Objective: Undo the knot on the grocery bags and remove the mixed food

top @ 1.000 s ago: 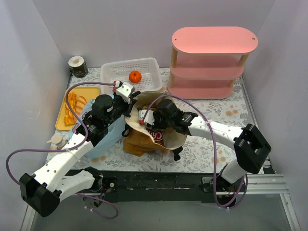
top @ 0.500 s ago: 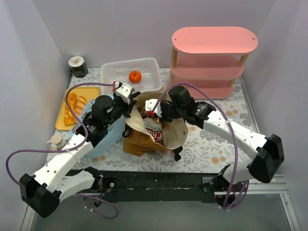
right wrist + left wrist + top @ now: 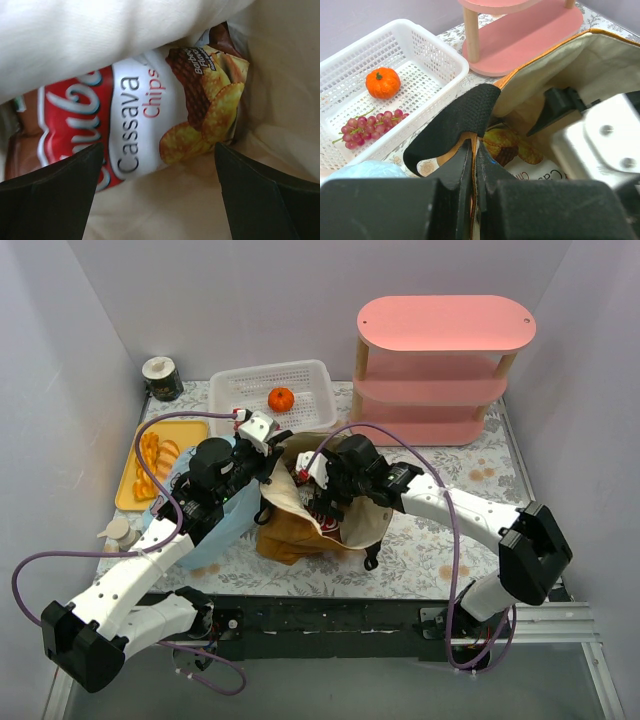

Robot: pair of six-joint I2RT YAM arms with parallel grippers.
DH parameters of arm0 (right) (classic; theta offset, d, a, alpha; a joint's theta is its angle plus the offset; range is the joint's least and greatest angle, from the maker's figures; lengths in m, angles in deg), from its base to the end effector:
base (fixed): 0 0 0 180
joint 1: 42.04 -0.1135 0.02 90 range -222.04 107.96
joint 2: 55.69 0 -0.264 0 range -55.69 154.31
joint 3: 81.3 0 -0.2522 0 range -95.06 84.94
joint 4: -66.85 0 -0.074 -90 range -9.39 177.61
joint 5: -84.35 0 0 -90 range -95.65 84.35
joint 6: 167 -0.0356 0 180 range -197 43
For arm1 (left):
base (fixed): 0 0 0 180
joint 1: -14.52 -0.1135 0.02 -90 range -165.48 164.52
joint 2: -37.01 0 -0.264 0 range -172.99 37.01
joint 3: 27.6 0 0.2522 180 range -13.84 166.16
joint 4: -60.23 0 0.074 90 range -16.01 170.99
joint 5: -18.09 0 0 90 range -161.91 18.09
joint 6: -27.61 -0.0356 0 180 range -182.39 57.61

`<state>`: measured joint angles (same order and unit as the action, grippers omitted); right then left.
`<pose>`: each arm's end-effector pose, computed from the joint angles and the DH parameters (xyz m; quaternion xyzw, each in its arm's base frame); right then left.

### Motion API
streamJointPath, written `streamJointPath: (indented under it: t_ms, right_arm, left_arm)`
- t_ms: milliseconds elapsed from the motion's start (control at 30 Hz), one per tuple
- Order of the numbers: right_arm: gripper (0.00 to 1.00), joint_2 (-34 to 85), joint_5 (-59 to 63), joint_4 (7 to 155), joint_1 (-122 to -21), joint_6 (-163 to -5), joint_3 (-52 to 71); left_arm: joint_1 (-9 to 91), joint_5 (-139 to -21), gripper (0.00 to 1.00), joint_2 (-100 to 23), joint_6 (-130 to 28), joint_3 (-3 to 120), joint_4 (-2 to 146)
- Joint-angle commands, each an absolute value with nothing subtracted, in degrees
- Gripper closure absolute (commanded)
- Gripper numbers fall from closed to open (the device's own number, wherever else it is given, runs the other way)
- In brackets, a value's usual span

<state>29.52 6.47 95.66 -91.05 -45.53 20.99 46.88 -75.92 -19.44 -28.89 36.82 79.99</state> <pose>0.2145 0.2583 0.2792 -0.6095 0.6465 0.1616 0.4294 0.1938 -0.1258 0.3461 0.0144 0.7757 -0.3655 0.5143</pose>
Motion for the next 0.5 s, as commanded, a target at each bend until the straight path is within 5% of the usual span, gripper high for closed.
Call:
streamJointPath:
  t_ms: [0,200,300,467]
  right_arm:
    - [0.02,32.8,5.8,88.9,-91.2,-49.0,19.2]
    - [0.02,40.1,2.6,85.1,-91.2,-47.2,18.1]
    - [0.1,42.2,1.0,85.3,-91.2,-44.8,16.9]
    - [0.67,39.5,3.4,87.7,-90.9,-41.8,16.8]
  left_arm:
    - [46.7,-76.8,1.0,-18.2,-28.9,36.8,79.6]
    - [46.6,-77.4,1.0,-18.6,-29.1,37.3,79.0]
    - [46.6,-77.1,1.0,-18.5,-29.4,37.2,79.2]
    - [46.6,-76.8,1.0,-17.3,-29.5,36.1,79.3]
